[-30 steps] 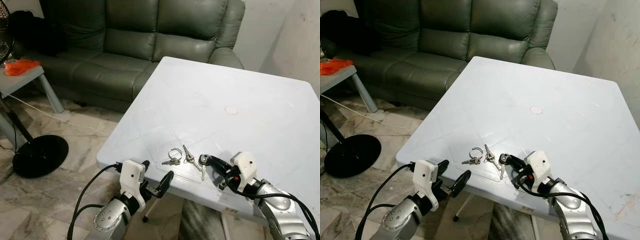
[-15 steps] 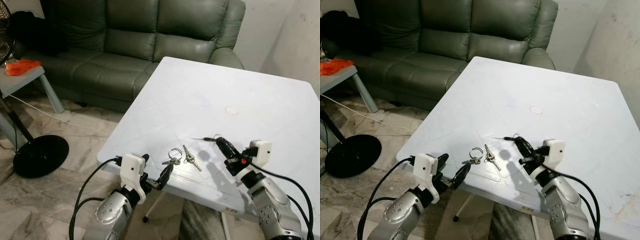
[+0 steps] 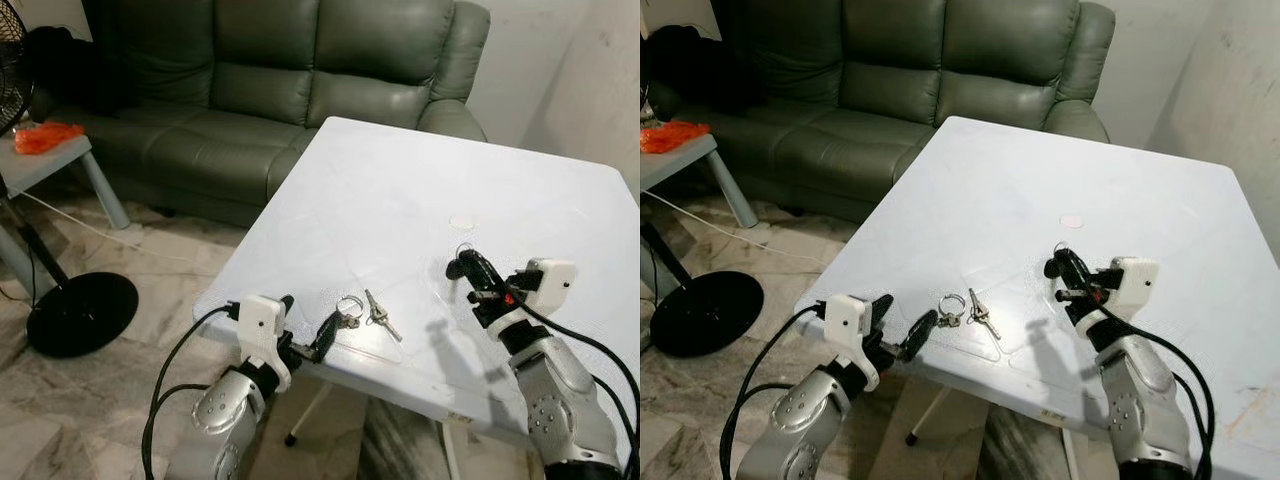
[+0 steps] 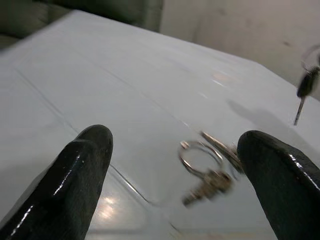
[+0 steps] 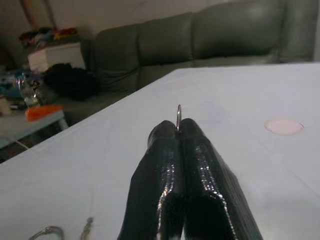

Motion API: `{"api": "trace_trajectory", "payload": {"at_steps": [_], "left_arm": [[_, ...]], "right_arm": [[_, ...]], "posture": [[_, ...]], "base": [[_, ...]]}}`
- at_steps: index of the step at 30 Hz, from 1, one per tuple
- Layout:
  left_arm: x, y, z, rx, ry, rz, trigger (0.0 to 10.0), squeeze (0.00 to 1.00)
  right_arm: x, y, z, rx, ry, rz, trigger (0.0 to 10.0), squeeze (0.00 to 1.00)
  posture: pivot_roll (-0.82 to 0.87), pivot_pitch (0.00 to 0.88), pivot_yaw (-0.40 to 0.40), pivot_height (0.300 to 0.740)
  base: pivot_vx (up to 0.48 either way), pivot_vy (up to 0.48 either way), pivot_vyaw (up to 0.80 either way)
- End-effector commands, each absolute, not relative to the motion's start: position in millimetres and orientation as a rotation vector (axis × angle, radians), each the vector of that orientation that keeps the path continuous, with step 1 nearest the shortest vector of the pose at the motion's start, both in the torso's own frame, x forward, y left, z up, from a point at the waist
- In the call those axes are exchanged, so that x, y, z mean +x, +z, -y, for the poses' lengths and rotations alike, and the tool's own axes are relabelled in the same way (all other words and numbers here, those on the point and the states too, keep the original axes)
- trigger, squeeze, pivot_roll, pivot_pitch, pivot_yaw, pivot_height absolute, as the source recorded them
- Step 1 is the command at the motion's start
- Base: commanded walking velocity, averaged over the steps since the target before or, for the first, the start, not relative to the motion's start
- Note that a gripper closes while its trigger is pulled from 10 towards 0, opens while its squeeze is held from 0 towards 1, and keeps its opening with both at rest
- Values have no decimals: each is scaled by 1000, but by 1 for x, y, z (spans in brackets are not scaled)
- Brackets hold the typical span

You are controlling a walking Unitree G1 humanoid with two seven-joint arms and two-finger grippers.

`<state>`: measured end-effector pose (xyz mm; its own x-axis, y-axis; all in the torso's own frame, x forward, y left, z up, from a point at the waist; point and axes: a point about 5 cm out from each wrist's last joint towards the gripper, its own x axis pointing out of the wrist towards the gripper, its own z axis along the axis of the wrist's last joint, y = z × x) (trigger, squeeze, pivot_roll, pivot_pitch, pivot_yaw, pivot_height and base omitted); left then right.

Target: Hang keys on a hook

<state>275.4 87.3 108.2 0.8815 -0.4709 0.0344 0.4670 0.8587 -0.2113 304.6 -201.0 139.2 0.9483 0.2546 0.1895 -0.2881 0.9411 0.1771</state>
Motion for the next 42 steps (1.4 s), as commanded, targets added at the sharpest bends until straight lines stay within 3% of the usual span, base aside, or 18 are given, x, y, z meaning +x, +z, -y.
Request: {"api": "trace_trajectory", "payload": {"at_steps": [1, 8, 17, 31, 42], "left_arm": [[278, 109, -92, -213, -457, -10, 10000, 0], [290, 118, -114, -152, -354, 58, 10000, 0], [289, 111, -137, -237, -231, 48, 10000, 0], [303, 103, -134, -276, -213, -18, 10000, 0], [314, 113, -143, -250, -157, 29, 10000, 0]], "right_arm": [[304, 146, 200, 162, 267, 199, 10000, 0], [293, 147, 187, 138, 185, 263, 10000, 0], [267, 133, 170, 160, 77, 233, 10000, 0], [279, 122, 163, 30, 37, 118, 10000, 0], [279, 122, 164, 21, 15, 111, 10000, 0]], "posture": [[-7, 41, -57, 740], [3, 38, -55, 740], [-3, 26, -49, 740], [2, 23, -42, 740], [-3, 0, -39, 740]], "base": [[0, 0, 0], [0, 0, 0], [0, 0, 0], [0, 0, 0], [0, 0, -734]]}}
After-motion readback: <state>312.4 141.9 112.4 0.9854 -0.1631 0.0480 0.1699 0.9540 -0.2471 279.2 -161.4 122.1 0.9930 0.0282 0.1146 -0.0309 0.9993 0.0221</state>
